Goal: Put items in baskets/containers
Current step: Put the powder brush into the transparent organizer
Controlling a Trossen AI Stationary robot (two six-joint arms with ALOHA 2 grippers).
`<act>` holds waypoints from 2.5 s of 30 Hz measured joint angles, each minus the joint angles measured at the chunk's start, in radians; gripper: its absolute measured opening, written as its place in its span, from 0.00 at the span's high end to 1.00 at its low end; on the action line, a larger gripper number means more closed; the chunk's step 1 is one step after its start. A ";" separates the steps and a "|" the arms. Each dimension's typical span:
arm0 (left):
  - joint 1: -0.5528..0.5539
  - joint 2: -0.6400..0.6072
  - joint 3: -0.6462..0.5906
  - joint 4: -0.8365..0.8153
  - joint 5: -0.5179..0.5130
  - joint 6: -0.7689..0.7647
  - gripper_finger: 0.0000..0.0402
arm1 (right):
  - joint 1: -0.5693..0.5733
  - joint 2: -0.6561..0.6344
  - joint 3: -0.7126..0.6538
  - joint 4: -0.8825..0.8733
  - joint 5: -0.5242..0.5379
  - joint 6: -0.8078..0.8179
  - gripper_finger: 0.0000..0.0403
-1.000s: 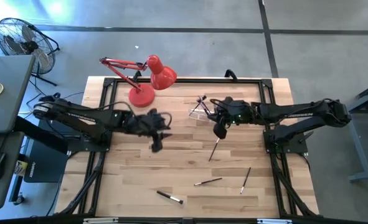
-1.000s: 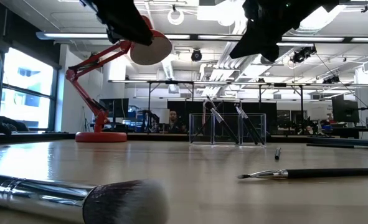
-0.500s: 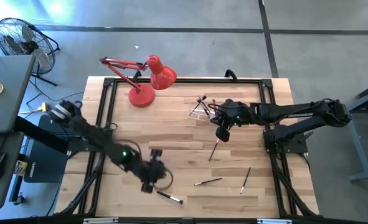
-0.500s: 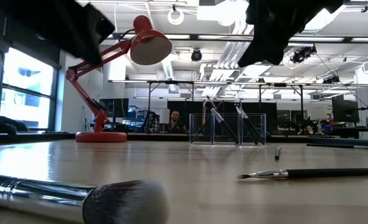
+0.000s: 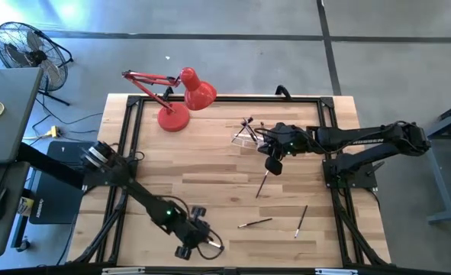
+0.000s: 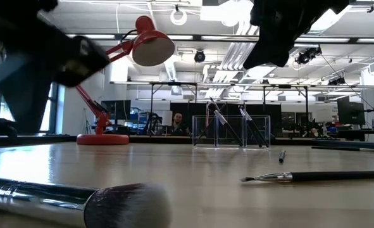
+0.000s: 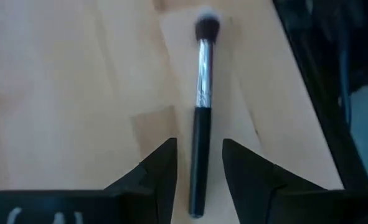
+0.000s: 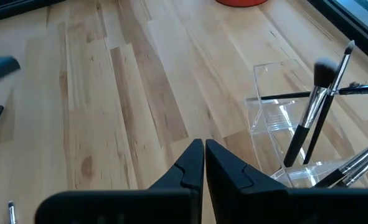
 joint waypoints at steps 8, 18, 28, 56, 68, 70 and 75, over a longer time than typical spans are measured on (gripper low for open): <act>0.000 0.148 0.120 -0.201 0.005 -0.049 0.69 | 0.000 0.000 0.000 0.001 -0.001 0.000 0.97; 0.058 0.182 0.088 -0.241 0.060 -0.237 0.92 | 0.000 0.000 0.000 0.002 -0.002 0.007 0.97; 0.058 0.142 0.010 -0.205 0.011 -0.304 0.92 | 0.002 0.000 0.000 -0.004 -0.073 0.029 0.97; 0.323 -0.095 -0.279 -0.065 -0.110 -0.280 0.92 | 0.272 0.000 -0.461 0.591 0.004 0.446 0.97; 0.454 -0.089 -0.280 0.326 -0.184 -0.123 0.92 | 0.274 0.000 -0.461 0.585 0.006 0.446 0.97; 0.469 -0.090 -0.280 0.374 -0.179 -0.109 0.92 | 0.274 0.000 -0.461 0.584 0.007 0.445 0.97; 0.492 -0.090 -0.279 0.484 -0.175 -0.103 0.92 | 0.274 0.000 -0.461 0.580 0.041 0.439 0.97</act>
